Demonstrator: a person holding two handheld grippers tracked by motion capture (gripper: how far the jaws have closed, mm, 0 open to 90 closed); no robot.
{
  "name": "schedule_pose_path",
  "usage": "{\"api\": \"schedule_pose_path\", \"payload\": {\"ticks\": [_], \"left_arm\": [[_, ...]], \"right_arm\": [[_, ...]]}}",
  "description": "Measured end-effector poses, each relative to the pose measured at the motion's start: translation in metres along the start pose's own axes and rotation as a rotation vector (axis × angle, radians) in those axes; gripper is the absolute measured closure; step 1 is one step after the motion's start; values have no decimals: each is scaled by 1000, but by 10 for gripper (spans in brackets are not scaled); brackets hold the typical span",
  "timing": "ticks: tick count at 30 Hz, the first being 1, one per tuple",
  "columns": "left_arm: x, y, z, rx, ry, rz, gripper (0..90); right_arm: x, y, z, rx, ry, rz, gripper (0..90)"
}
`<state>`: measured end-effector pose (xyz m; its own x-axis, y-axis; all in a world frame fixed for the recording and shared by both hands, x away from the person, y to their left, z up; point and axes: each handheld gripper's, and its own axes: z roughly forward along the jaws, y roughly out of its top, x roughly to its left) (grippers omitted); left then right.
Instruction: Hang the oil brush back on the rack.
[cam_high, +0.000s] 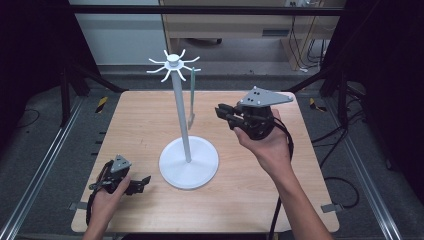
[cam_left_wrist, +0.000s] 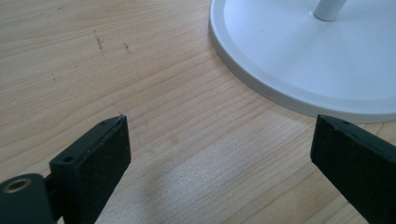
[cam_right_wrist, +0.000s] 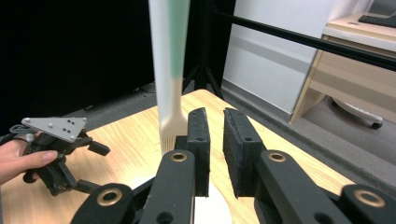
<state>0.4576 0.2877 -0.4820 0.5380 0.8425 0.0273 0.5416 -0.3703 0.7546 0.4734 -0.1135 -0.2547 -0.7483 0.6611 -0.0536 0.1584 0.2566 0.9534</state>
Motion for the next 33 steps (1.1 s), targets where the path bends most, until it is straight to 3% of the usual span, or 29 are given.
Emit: {"api": "schedule_pose_path", "payload": {"ticks": [11,33], "left_arm": [[0,0,0,3,-2,-3,46],[0,0,1,5,1,0,43]], "right_arm": [[-7,-6,-8,14,-26,9,763],[-20,-25,-21,29,-139,40,486]]}}
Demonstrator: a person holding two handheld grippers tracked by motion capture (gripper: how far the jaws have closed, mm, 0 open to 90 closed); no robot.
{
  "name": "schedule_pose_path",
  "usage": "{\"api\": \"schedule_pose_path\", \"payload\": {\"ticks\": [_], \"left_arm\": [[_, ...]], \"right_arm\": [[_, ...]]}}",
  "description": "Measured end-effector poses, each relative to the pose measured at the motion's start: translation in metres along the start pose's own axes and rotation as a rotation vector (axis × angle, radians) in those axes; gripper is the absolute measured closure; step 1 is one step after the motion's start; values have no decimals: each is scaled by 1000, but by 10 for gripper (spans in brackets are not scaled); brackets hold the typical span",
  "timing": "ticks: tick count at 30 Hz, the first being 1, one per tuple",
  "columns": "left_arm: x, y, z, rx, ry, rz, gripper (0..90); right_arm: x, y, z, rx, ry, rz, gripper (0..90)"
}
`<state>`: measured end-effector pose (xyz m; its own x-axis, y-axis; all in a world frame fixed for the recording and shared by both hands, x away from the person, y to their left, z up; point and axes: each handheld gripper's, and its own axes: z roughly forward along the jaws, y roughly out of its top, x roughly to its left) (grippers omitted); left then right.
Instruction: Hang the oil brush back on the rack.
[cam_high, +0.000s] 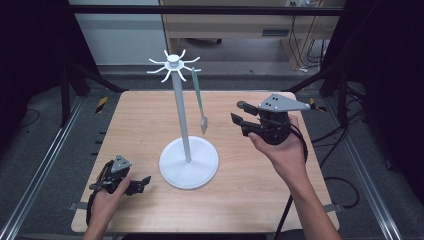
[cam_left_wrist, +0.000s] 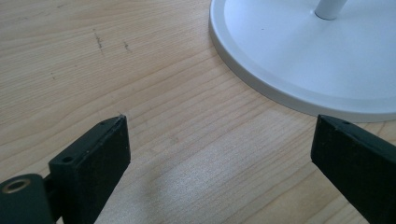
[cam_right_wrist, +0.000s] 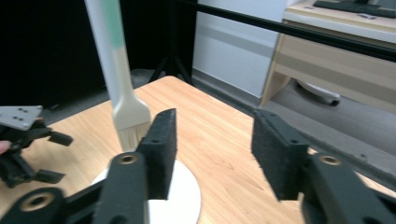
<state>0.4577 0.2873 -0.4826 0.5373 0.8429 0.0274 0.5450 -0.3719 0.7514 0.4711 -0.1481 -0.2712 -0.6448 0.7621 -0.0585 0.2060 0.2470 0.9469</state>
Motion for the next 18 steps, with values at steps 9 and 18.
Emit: {"api": "schedule_pose_path", "payload": {"ticks": [9,18], "left_arm": [[0,0,0,2,2,-3,41],[0,0,1,4,1,-2,40]], "right_arm": [[-7,-9,-3,-4,-47,10,371],[-14,-17,-8,2,-93,30,277]]}}
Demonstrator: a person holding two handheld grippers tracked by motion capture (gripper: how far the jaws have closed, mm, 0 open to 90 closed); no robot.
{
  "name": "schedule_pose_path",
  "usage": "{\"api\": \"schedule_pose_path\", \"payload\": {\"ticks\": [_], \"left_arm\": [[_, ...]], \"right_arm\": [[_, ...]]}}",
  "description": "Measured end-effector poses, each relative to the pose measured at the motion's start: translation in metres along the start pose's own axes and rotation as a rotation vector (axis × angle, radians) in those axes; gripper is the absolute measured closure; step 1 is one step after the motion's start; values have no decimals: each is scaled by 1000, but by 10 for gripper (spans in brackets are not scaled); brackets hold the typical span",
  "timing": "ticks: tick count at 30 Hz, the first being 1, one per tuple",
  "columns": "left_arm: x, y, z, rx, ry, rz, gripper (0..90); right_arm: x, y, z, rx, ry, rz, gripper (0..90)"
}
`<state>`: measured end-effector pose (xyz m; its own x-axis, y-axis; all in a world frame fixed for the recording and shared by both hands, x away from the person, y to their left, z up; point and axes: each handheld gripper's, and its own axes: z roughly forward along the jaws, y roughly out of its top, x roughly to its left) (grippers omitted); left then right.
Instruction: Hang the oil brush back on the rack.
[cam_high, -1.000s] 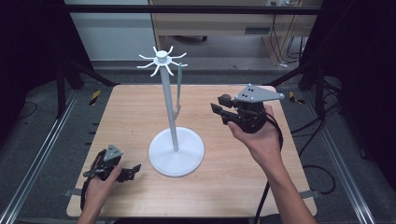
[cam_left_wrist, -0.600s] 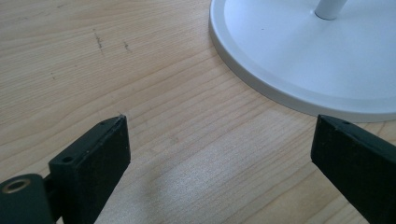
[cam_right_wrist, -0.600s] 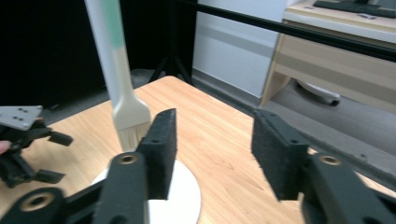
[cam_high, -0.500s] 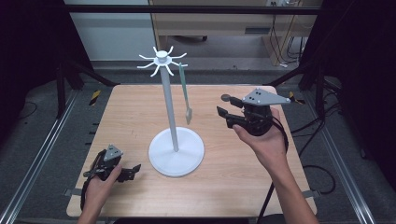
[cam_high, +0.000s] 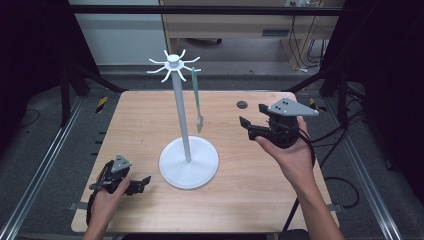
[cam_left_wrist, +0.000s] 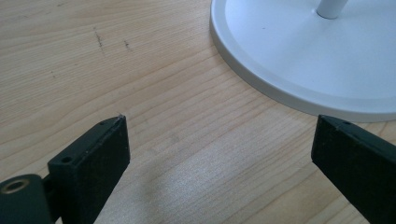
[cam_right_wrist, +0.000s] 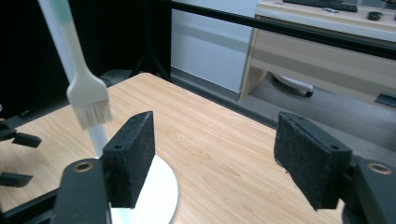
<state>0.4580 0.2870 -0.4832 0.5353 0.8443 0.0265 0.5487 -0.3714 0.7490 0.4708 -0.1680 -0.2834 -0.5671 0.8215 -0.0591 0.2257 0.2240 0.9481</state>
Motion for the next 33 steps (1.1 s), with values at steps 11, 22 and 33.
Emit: {"api": "schedule_pose_path", "payload": {"ticks": [11,22,33], "left_arm": [[0,0,0,-1,3,-2,39],[0,0,-1,-4,4,-3,37],[-1,0,-1,-6,5,-5,38]], "right_arm": [[-13,-17,-5,40,-89,27,182],[-15,-57,5,118,-155,32,110],[-13,-91,15,175,-156,56,90]]}}
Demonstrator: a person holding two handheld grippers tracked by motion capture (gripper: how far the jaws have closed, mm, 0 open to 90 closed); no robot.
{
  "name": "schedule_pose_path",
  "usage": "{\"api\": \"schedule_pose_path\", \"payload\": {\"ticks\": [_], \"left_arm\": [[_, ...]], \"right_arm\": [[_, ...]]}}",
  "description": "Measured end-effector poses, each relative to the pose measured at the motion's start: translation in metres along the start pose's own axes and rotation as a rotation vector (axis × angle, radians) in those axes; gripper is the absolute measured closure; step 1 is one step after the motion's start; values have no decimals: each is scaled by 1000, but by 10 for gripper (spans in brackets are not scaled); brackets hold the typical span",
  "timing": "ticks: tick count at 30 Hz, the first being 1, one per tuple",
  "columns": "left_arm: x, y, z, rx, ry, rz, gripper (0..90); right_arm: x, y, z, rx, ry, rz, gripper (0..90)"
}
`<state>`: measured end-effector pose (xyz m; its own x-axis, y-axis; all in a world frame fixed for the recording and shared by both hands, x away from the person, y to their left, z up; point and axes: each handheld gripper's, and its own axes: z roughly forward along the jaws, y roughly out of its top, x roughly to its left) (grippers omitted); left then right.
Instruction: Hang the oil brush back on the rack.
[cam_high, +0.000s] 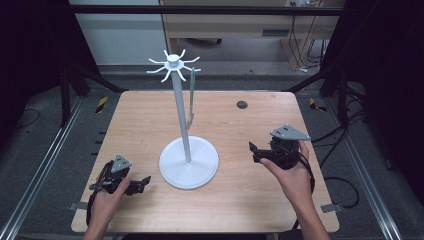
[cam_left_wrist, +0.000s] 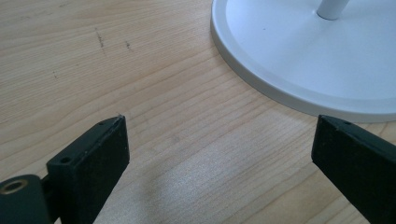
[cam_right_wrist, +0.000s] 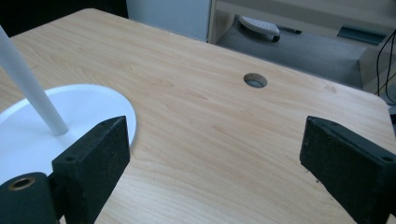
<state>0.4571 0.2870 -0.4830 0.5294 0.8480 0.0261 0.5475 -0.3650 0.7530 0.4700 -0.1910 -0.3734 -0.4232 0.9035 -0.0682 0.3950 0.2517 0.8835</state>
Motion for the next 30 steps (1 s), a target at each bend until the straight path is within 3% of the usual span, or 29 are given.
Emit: {"api": "schedule_pose_path", "payload": {"ticks": [12,22,30], "left_arm": [[0,0,0,0,1,-1,37],[0,0,0,1,0,2,37],[0,0,0,1,-1,3,37]], "right_arm": [[-2,-28,12,63,4,17,81],[-5,-53,27,127,25,62,78],[-13,-64,39,165,12,92,77]]}}
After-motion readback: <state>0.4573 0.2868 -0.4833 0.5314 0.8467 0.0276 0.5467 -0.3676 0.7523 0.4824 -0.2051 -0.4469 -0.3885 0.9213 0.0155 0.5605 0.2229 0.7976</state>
